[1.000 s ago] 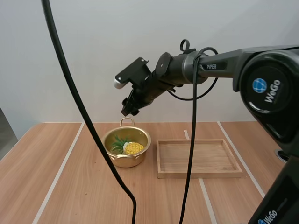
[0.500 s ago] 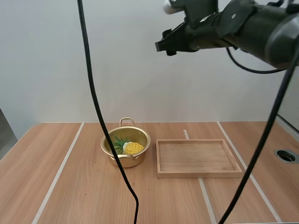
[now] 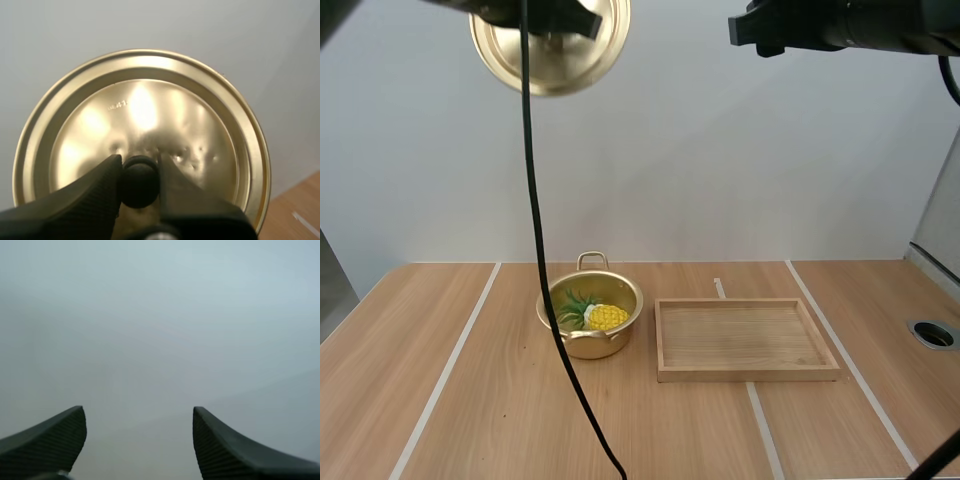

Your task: Open the pot, put the pineapple inside, and close it

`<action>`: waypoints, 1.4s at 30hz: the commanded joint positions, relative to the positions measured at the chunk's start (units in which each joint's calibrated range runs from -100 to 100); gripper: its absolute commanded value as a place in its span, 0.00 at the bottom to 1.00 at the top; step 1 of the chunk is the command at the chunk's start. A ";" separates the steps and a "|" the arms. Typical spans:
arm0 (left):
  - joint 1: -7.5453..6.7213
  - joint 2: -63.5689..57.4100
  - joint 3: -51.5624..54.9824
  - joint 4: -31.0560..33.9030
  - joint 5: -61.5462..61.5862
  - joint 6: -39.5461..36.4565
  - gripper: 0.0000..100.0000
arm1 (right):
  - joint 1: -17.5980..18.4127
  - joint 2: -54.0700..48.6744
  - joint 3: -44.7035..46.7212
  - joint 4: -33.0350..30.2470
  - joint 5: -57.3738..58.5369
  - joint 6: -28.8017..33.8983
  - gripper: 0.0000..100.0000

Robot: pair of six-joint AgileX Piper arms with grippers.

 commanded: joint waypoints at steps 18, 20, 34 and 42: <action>-0.08 23.68 7.20 0.66 28.90 0.63 0.00 | -0.87 -4.77 0.04 -5.62 10.34 2.81 1.00; -0.08 26.50 7.20 0.66 30.18 1.37 0.00 | -0.87 -4.77 0.04 -6.04 10.54 2.81 1.00; -0.08 39.57 7.20 0.78 32.92 2.71 0.00 | -0.87 -4.77 0.04 -8.75 10.76 2.90 1.00; -0.08 42.87 7.20 2.61 33.95 2.71 0.00 | -0.87 -4.77 0.04 -9.05 10.76 2.90 1.00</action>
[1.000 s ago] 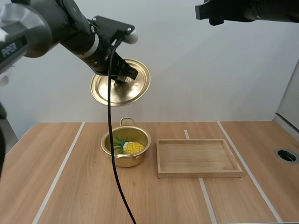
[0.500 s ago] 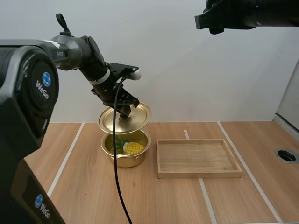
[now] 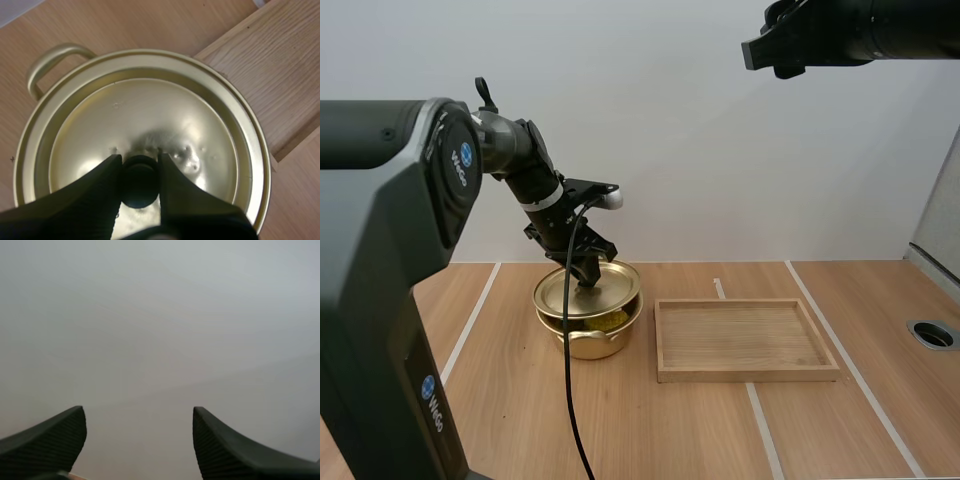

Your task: Open the pot, put the pineapple inside, and close it

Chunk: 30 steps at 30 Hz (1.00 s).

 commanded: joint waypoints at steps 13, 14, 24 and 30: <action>-0.08 2.52 0.78 1.21 0.30 0.22 0.00 | -0.22 -0.65 -0.09 -0.39 1.69 0.02 1.00; -0.08 2.52 1.17 1.76 0.45 0.22 0.00 | -0.22 -0.65 -0.09 -0.39 2.02 0.02 1.00; -0.08 2.52 1.72 2.01 2.58 0.22 0.08 | -0.22 -0.65 -0.09 -0.39 3.34 0.02 1.00; -0.08 2.52 4.34 2.01 0.55 1.11 0.15 | -0.22 -0.65 -0.09 -0.39 4.01 0.02 1.00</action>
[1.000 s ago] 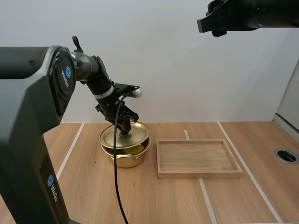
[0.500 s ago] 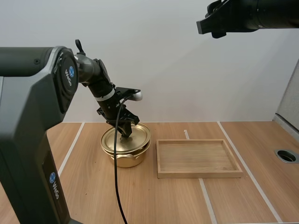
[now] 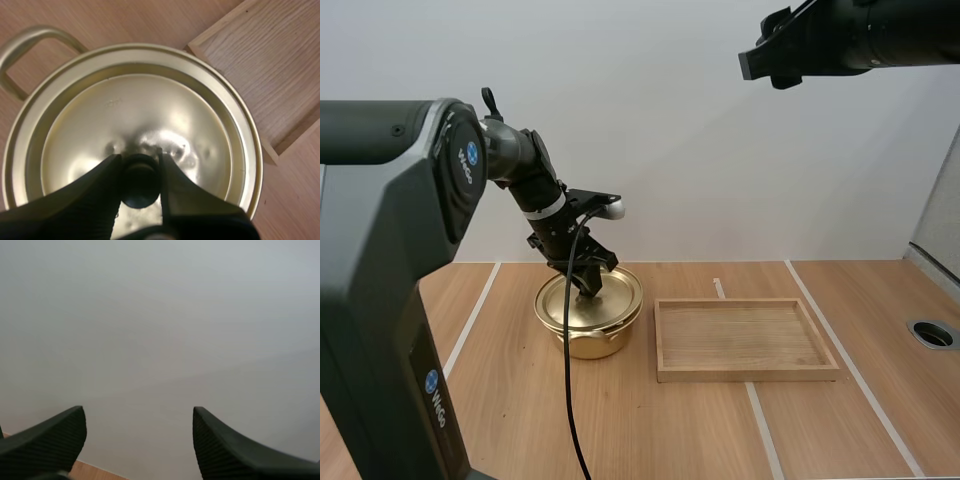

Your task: Open the pot, put the pineapple inside, and close it

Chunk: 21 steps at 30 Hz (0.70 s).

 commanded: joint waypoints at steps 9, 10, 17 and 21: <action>-0.02 0.85 3.47 1.40 0.34 1.47 0.46 | -0.22 -0.65 -0.09 -0.39 -0.51 0.02 1.00; -0.02 0.85 3.47 1.11 0.34 1.47 0.56 | -0.22 -0.65 -0.09 -0.39 -0.35 0.02 1.00; -0.02 0.48 3.07 -1.62 1.61 4.51 1.00 | -0.22 -0.65 -0.09 -0.39 -0.03 0.02 1.00; -0.02 -2.26 -1.06 -1.62 1.37 3.65 1.00 | -0.22 -0.65 -0.09 -0.39 -0.03 0.02 1.00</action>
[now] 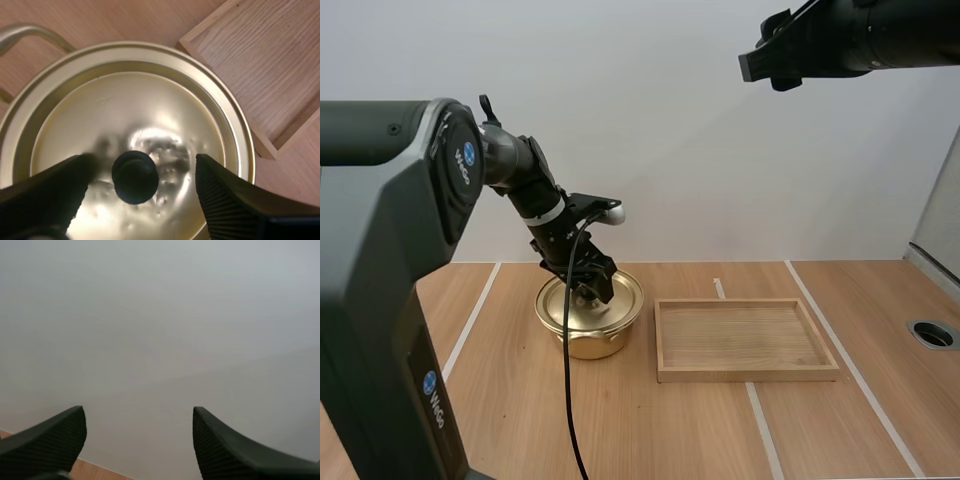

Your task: Open the pot, put the pineapple inside, and close it

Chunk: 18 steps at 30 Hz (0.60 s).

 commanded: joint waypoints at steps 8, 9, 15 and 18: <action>-0.02 -13.27 -17.14 -0.30 -11.57 -11.24 1.00 | -0.22 -0.40 -0.09 -0.39 -0.55 0.02 1.00; -0.02 -15.68 -18.75 -1.03 -13.96 -12.00 1.00 | -0.22 -0.42 -0.09 -0.39 -0.85 0.02 1.00; 1.21 -30.61 -20.51 -2.40 -36.64 -21.47 1.00 | -0.22 -0.42 0.72 -0.15 -4.05 2.70 1.00; 3.47 -38.70 -17.93 -2.40 -47.76 -26.84 1.00 | -0.22 -0.42 3.68 1.02 -7.11 2.70 1.00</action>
